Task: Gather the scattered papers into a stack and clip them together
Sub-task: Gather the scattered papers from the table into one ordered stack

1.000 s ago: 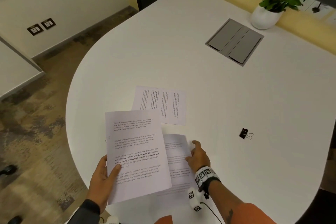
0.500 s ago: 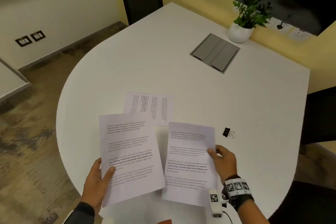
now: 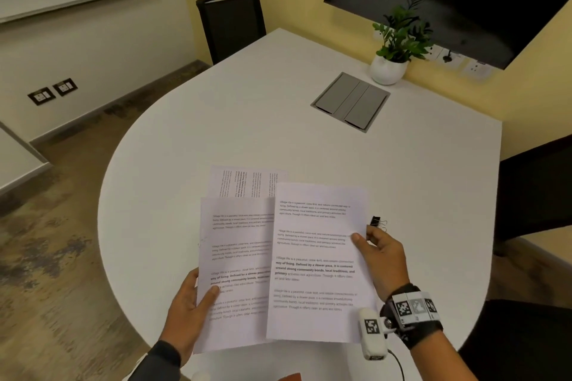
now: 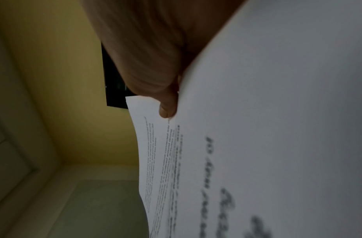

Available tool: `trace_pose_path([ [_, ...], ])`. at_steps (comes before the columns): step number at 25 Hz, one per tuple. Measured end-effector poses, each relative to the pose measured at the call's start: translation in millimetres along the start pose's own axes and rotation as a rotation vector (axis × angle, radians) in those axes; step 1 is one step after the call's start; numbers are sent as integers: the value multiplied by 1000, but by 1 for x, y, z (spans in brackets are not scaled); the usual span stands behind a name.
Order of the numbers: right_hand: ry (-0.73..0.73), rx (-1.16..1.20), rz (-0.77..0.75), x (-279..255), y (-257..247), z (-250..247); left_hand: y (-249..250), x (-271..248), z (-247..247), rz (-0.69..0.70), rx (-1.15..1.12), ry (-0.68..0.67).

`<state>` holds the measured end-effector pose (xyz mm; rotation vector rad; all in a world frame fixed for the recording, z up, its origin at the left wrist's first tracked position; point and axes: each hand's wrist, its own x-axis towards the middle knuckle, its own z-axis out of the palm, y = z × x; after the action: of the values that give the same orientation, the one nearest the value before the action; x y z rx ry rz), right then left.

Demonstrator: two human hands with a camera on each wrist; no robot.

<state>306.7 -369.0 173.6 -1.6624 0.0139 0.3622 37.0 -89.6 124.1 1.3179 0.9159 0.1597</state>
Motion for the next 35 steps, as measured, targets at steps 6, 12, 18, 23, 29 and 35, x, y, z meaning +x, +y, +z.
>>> trace_pose_path([
  [6,-83,38,38,-22,12,41,5,-18,23,-23,-31,-175],
  [12,-114,-31,36,-38,24,54,6,-29,29,0,-21,-250],
  [18,-101,-61,14,-49,21,55,7,-35,30,8,-43,-258],
  [23,-50,-80,-11,-53,23,56,2,-36,30,2,-63,-324],
  [29,-20,-229,-169,-61,22,58,1,-34,30,2,-60,-340],
  [35,-142,-147,93,-67,20,50,5,-35,30,-3,-68,-340],
])
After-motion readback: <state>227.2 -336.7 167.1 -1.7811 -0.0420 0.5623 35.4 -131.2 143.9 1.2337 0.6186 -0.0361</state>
